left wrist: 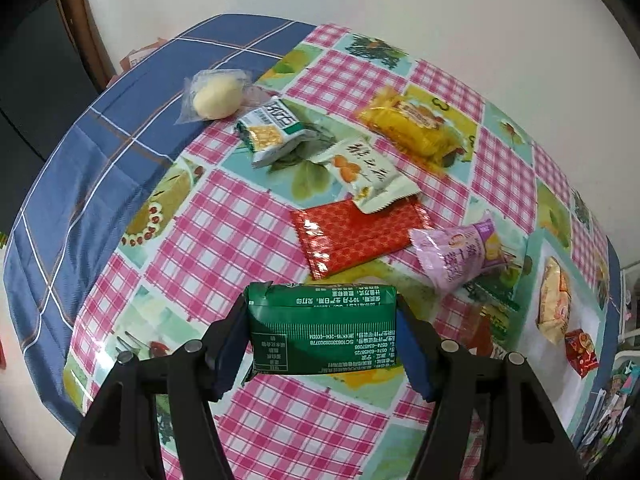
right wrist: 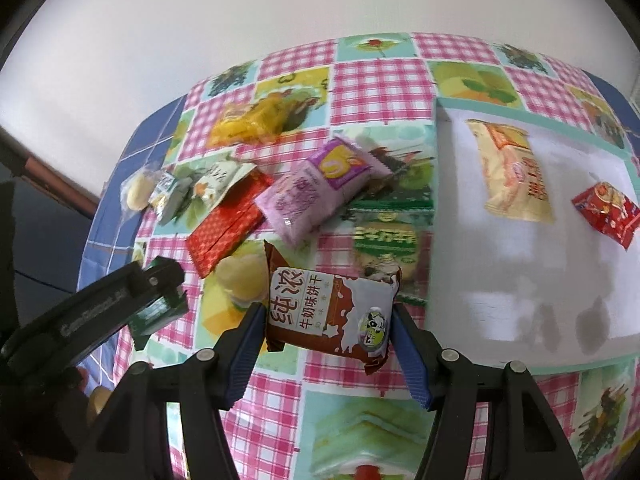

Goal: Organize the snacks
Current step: 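Carry the green pack and milk biscuit pack in both tools over the white tray, then open the right tool to drop the milk biscuit pack while the left drops the green pack in the tray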

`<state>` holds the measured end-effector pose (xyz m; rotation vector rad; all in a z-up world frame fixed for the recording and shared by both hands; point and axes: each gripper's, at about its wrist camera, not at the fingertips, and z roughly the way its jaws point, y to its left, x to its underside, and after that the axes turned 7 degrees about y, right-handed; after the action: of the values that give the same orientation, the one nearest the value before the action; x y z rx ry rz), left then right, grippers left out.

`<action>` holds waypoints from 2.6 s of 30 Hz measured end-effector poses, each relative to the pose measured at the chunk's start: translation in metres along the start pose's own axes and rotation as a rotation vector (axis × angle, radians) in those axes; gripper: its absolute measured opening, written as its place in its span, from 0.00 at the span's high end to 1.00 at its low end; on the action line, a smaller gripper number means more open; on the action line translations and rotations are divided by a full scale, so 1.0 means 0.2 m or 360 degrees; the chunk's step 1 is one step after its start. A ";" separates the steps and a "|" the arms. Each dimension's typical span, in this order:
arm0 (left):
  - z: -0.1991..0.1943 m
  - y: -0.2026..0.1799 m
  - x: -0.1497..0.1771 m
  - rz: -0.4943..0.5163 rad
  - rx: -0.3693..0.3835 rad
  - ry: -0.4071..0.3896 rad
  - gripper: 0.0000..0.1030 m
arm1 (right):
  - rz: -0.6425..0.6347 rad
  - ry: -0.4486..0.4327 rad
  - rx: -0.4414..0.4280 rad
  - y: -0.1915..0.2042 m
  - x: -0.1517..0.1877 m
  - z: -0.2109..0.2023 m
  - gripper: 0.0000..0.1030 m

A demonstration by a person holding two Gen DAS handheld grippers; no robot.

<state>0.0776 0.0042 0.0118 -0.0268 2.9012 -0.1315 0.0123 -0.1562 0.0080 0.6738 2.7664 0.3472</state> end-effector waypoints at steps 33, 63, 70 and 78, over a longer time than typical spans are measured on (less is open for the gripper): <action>-0.04 -1.05 0.52 0.1031 0.0077 -0.0107 0.33 | 0.0818 -0.0182 0.0196 -1.10 0.01 -0.31 0.36; 0.04 -1.00 0.42 0.0865 0.0120 -0.0053 0.23 | 0.0801 -0.0120 0.0187 -1.12 0.00 -0.25 0.35; 0.03 -0.80 0.29 0.0572 0.0037 -0.0041 0.23 | 0.0732 -0.0141 0.0203 -1.05 -0.02 -0.26 0.35; 0.06 -0.47 0.14 0.0205 -0.0042 0.0016 0.22 | 0.0561 -0.0133 0.0233 -0.88 -0.05 -0.24 0.36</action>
<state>0.0545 -0.0904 0.0012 0.1565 2.9045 -0.0707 -0.0674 -0.3205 0.0043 1.1888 2.6061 0.1805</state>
